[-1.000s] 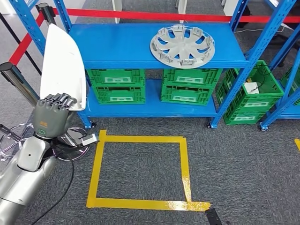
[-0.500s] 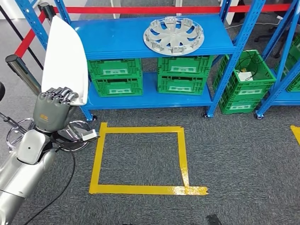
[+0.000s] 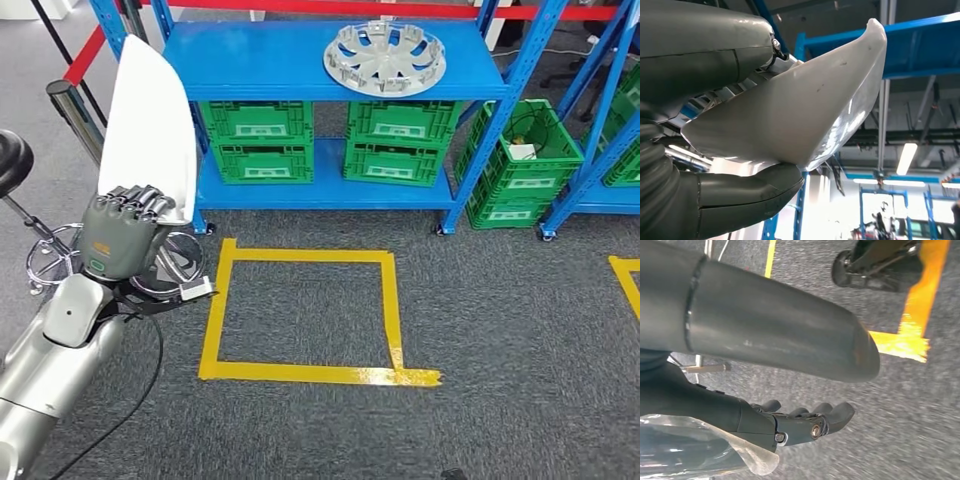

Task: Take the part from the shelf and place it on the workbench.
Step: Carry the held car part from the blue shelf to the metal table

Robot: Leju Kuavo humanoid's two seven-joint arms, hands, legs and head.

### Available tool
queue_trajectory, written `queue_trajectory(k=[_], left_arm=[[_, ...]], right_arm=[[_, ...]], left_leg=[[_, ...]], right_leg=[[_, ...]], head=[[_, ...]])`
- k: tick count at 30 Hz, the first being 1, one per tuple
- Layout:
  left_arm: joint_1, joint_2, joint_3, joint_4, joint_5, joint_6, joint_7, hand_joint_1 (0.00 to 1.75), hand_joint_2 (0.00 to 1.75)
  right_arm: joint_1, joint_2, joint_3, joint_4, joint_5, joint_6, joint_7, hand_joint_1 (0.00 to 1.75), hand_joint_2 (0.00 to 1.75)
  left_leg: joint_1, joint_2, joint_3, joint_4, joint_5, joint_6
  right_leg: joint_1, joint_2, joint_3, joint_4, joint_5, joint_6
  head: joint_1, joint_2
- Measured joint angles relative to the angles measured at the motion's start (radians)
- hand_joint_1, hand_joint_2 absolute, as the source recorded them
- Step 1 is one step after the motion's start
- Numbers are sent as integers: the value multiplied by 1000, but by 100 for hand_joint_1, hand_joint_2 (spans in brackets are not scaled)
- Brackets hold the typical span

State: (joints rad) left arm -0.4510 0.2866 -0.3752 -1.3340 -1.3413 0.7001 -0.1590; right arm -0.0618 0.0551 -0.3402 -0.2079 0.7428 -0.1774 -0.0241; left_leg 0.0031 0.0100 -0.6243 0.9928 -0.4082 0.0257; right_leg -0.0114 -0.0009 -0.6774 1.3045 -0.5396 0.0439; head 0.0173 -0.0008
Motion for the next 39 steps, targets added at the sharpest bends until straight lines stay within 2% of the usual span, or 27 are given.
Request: queue_trajectory(k=[1,2,3,4,5,7,8,9,11,12,13,14,15,16,17,19,20,22,24,27,28,29,30,32,34,37,39], left_arm=[[4,0,2,0,2,0,-4,175,175],[7,0,5,-1,5,0,-8,175,175],[8,1,8,-2,8,0,-11,175,175],[8,1,10,-3,10,1,-13,175,175],[8,2,12,-3,11,1,-14,175,175],[10,2,13,-3,12,1,-20,175,175],[12,2,12,-3,12,1,-24,175,175],[13,2,12,-3,12,1,-27,175,175],[13,2,12,-3,12,1,-33,175,175],[13,2,11,-3,11,1,-36,175,175],[14,1,10,-2,11,1,-39,175,175],[14,0,9,-2,10,1,-42,175,175],[13,-1,8,-2,9,1,-44,175,175],[12,-2,7,-2,9,1,-46,175,175],[9,-3,7,-2,9,1,-48,175,175],[2,-5,6,-2,10,1,-50,175,175],[-2,-6,5,-2,11,1,-51,175,175],[-7,-8,3,-3,12,1,-53,175,175],[-11,-11,-1,-2,15,1,-54,175,175],[-12,-16,-6,-2,18,1,-55,175,175],[-11,-16,-8,-2,18,1,-55,175,175],[-10,-17,-9,-2,18,1,-55,175,175],[-10,-17,-10,-2,17,1,-55,175,175],[-9,-17,-11,-2,17,1,-55,175,175],[-10,-17,-11,-2,17,1,-55,175,175],[-12,-17,-12,-2,16,1,-55,175,175],[-12,-17,-12,-2,16,1,-55,175,175]], right_arm=[[0,0,0,0,1,-1,-3,0,0],[0,0,0,0,1,-3,-6,0,0],[-2,0,0,0,1,-5,-9,0,0],[-3,0,0,0,2,-6,-11,0,0],[-4,0,0,0,2,-8,-13,0,0],[-3,0,0,0,4,-10,-15,0,0],[-1,1,0,1,5,-10,-16,0,0],[0,1,0,1,7,-11,-16,0,0],[0,1,0,2,12,-13,-16,0,0],[-1,1,0,2,14,-13,-16,0,0],[-1,1,0,2,16,-13,-16,0,0],[-1,1,0,2,17,-13,-16,0,0],[-1,2,0,2,19,-12,-16,0,0],[-1,2,0,2,20,-12,-17,0,0],[-1,4,0,2,22,-12,-17,0,0],[-3,6,0,2,27,-13,-18,0,0],[-4,7,0,2,28,-13,-19,0,0],[-4,8,0,2,31,-14,-19,0,0],[-4,8,0,2,32,-14,-17,0,0],[-3,9,0,2,35,-13,-10,0,0],[-2,9,0,2,36,-13,-8,0,0],[-1,9,0,2,37,-14,-6,0,0],[-1,9,0,2,38,-15,-5,0,0],[-1,9,0,2,40,-18,-4,0,0],[-3,9,0,2,43,-19,-4,0,0],[1,9,0,2,44,-19,-3,0,0],[4,9,0,2,46,-23,-2,0,0]], left_leg=[[0,0,-16,3,13,-4],[-1,0,-30,7,24,-9],[-2,0,-40,12,34,-14],[-3,0,-48,16,45,-19],[-3,-1,-52,18,56,-24],[0,-1,-61,17,67,-34],[1,-2,-66,28,46,-40],[2,-2,-74,57,4,-45],[4,-3,-93,167,-104,-54],[5,-3,-103,232,-135,-57],[5,-3,-106,283,-138,-57],[5,-3,-99,307,-120,-56],[4,-4,-76,294,-91,-52],[3,-4,-36,243,-66,-46],[1,-5,13,174,-58,-36],[-4,-5,85,57,-67,-22],[-6,-5,97,31,-76,-18],[-6,-4,97,6,-74,-13],[-1,-1,92,-11,-62,-3],[0,1,67,-12,-42,6],[0,1,58,-10,-37,5],[0,0,50,-7,-32,3],[1,0,44,-4,-28,1],[2,0,34,4,-24,-6],[-1,1,23,15,-21,-16],[-2,0,11,20,-11,-33],[0,-1,-1,47,-33,-42]], right_leg=[[-1,0,45,-44,25,0],[-1,1,110,-118,29,0],[-1,2,172,-203,8,-3],[-1,4,217,-270,-16,-6],[1,6,242,-313,-33,-10],[1,5,230,-323,-31,-24],[0,3,220,-323,-23,-33],[0,0,209,-323,-13,-42],[1,-3,189,-322,11,-52],[2,-4,176,-320,24,-53],[3,-4,164,-318,35,-53],[5,-4,147,-314,45,-53],[6,-4,133,-309,53,-52],[7,-4,121,-305,59,-51],[9,-4,111,-301,64,-49],[11,-4,98,-297,75,-42],[10,-4,93,-297,81,-37],[9,-4,83,-295,88,-25],[10,-2,59,-260,56,-15],[5,0,-13,-82,-48,-3],[4,0,-28,-36,-65,0],[3,0,-25,-25,-64,2],[1,-1,-3,-54,-45,4],[-3,-1,79,-186,5,6],[-4,1,133,-281,27,-1],[-2,3,133,-293,35,-20],[-4,1,130,-294,43,-34]], head=[[0,0],[1,0],[1,0],[0,0],[0,0],[0,0],[-1,0],[-2,0],[-4,0],[-5,0],[-5,0],[-5,0],[-5,0],[-5,0],[-5,0],[-4,0],[-4,0],[-5,0],[-3,0],[-2,0],[-2,0],[-2,0],[-2,0],[-2,0],[-2,0],[-3,0],[-5,0]])
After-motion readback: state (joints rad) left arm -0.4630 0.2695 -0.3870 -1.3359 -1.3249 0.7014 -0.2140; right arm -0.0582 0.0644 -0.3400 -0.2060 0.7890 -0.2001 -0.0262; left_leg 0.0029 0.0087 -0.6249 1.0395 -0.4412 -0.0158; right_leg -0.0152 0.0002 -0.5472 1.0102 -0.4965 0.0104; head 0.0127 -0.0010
